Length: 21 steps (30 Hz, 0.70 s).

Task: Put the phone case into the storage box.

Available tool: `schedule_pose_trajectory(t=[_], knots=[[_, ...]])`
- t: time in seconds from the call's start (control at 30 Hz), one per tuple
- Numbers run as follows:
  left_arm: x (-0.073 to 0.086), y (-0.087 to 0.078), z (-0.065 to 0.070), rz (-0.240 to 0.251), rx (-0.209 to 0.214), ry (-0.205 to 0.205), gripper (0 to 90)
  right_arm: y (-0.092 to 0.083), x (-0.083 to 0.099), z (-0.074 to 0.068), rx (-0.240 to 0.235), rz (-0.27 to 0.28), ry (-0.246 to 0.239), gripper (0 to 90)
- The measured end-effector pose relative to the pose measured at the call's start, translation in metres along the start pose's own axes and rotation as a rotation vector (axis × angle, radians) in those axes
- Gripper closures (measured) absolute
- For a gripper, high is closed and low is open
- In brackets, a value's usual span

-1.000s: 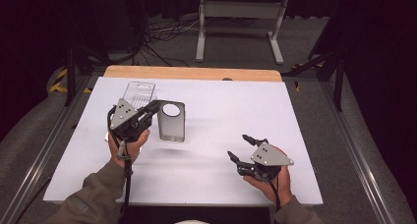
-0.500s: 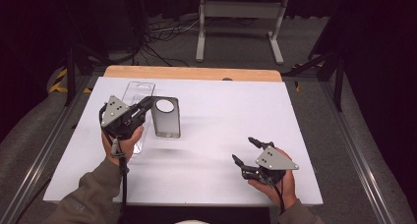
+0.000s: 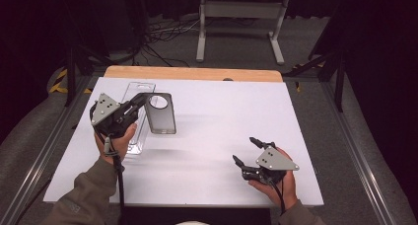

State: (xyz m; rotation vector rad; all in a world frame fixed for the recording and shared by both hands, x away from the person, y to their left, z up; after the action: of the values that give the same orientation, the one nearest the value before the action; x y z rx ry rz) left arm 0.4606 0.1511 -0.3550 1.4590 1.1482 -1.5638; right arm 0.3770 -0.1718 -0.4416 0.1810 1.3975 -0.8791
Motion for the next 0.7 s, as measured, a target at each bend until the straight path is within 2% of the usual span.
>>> schedule_pose_trajectory(t=[0.37,0.7], knots=[[-0.004,-0.002,-0.012,0.008,-0.033,-0.008,83.9,0.002,0.001,-0.001,-0.002,-0.007,-0.003,24.4],[-0.012,-0.005,-0.030,0.025,-0.067,-0.021,83.9,0.003,0.001,-0.001,-0.007,-0.007,-0.003,24.2]])
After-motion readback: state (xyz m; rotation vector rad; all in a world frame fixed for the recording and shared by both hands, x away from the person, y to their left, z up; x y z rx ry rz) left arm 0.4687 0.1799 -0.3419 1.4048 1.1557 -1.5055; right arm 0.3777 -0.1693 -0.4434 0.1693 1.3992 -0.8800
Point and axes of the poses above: each handheld gripper's, and its own axes: y roughly forward along the jaws, x roughly out of its underside, z roughly to its right, the point moved 9 cm from there along y, roughly forward along the jaws, and after that the axes turned 11 degrees about -x, right-handed, at the moved point
